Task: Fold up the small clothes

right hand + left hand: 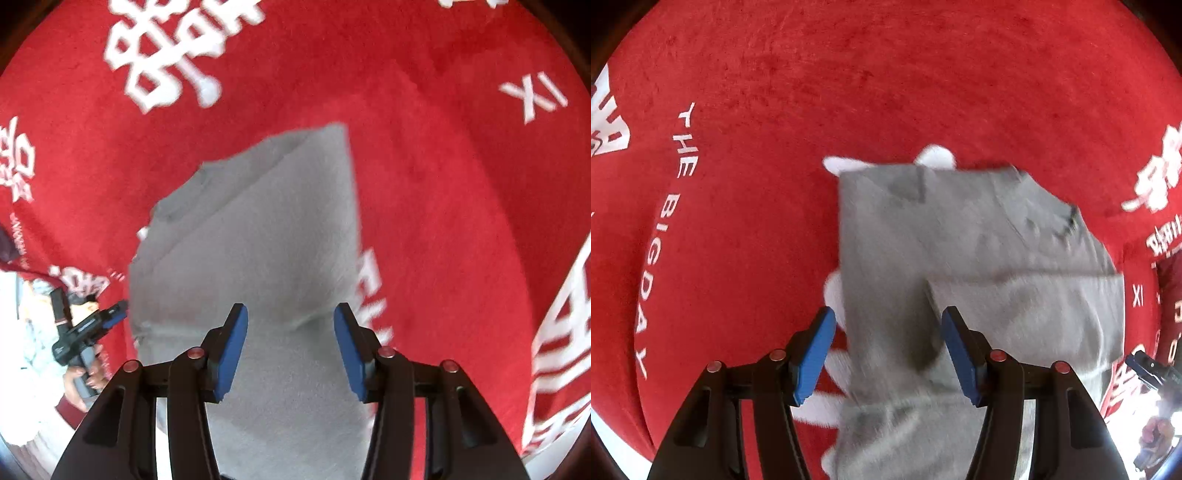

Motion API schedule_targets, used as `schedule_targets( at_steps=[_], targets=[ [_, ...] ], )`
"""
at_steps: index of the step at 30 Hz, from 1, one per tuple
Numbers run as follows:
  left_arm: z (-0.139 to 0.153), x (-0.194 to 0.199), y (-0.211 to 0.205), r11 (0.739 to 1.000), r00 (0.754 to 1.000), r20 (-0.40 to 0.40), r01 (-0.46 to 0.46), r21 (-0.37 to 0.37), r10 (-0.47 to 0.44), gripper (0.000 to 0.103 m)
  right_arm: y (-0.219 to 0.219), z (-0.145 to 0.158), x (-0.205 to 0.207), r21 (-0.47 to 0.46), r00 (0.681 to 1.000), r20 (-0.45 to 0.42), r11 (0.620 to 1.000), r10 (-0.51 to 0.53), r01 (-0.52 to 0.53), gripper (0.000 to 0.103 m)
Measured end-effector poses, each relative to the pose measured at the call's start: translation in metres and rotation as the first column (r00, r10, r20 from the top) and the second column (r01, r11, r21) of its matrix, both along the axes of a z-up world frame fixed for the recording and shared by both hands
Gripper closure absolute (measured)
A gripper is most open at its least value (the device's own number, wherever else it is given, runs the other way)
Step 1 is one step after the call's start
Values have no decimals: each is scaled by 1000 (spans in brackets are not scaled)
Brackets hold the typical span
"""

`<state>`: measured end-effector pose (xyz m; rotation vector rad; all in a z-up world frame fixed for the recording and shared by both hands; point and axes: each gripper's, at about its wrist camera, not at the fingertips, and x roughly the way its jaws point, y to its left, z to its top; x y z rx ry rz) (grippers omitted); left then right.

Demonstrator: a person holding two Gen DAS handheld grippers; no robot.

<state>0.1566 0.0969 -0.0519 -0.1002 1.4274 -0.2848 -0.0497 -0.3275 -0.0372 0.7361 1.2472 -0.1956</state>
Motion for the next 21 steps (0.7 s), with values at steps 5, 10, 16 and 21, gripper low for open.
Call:
schedule_targets(
  at_steps=[5, 10, 16, 21],
  targets=[
    [-23, 29, 1, 1000, 999, -36, -19, 16, 20, 42, -43, -30, 28, 13, 997, -16, 997, -81, 81, 50],
    [-33, 39, -7, 1000, 999, -33, -5, 15, 5, 42, -61, -49, 49, 79, 995, 13, 992, -95, 94, 50],
    [-28, 43, -22, 998, 999, 8, 35, 49, -36, 63, -52, -43, 70, 65, 999, -39, 997, -36, 39, 95],
    [-28, 42, -12, 992, 999, 48, 7, 128, -14, 67, -51, -39, 70, -17, 998, -64, 1000, -5, 4, 95]
  ],
)
